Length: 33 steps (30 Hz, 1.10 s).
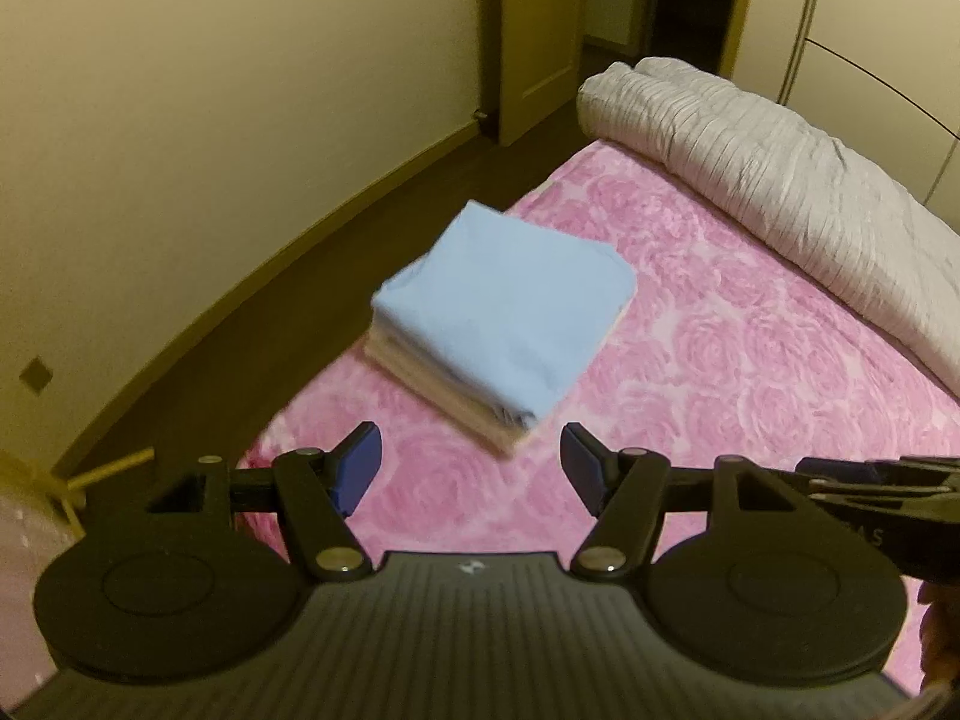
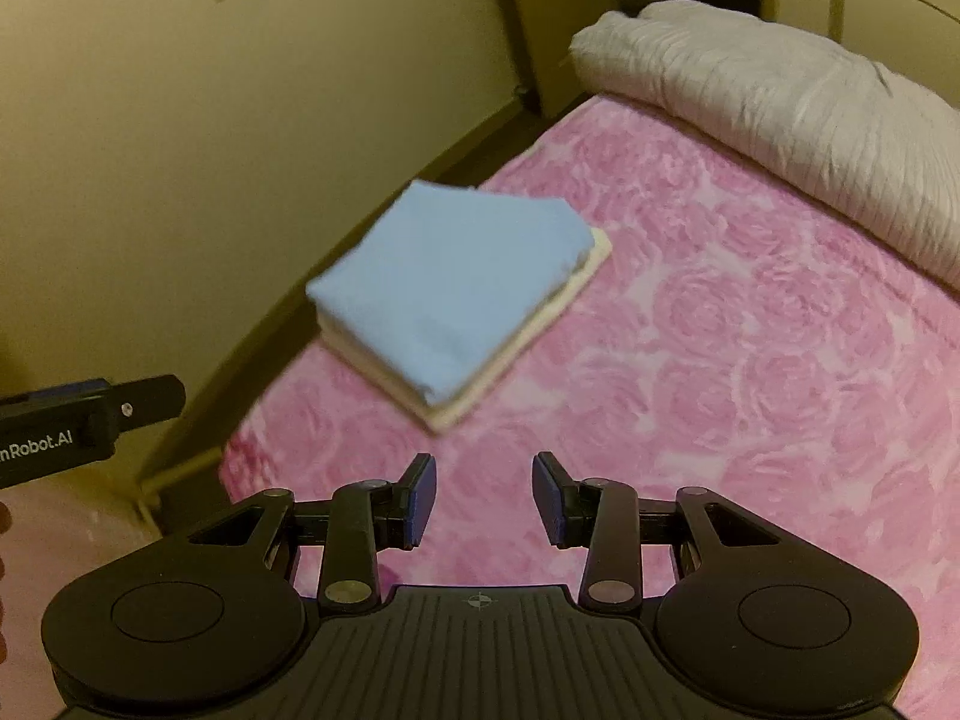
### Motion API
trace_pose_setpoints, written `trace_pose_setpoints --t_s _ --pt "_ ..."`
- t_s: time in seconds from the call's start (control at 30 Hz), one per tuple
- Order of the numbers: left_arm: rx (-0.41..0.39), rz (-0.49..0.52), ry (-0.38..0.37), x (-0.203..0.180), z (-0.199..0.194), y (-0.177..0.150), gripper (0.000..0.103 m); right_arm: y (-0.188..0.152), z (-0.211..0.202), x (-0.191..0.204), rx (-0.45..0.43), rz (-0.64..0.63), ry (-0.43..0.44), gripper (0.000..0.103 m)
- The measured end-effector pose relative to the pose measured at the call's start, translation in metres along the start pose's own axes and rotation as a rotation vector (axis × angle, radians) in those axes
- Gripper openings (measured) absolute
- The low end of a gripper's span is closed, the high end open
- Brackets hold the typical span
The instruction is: Fold clothes
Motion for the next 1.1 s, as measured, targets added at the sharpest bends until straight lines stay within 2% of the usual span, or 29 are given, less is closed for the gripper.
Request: trace_pose_setpoints --t_s 0.17,0.33,0.73,1.1 --pt "0.038 -0.037 0.020 -0.021 -0.005 -0.029 0.063 -0.015 -0.003 -0.017 0.028 -0.068 -0.025 0.040" --pt "0.050 -0.075 0.030 -0.040 -0.009 -0.044 0.063 -0.018 -0.009 -0.033 0.044 -0.105 -0.035 0.040" --pt "0.102 -0.168 0.054 -0.073 0.001 -0.056 0.063 -0.009 -0.007 -0.059 0.079 -0.204 -0.035 0.047" --pt "0.141 -0.192 0.075 -0.090 0.020 -0.050 0.063 0.006 0.015 -0.075 0.135 -0.252 -0.032 0.055"
Point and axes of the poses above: each gripper's, at about its wrist camera, not at the fingertips, and z roughly the way its jaws point, x to its left, y to its top, the point moved 4 cm from there along z, roughly the way its jaws point, and after that the axes turned 8 degrees about x, right-handed, at the moved point
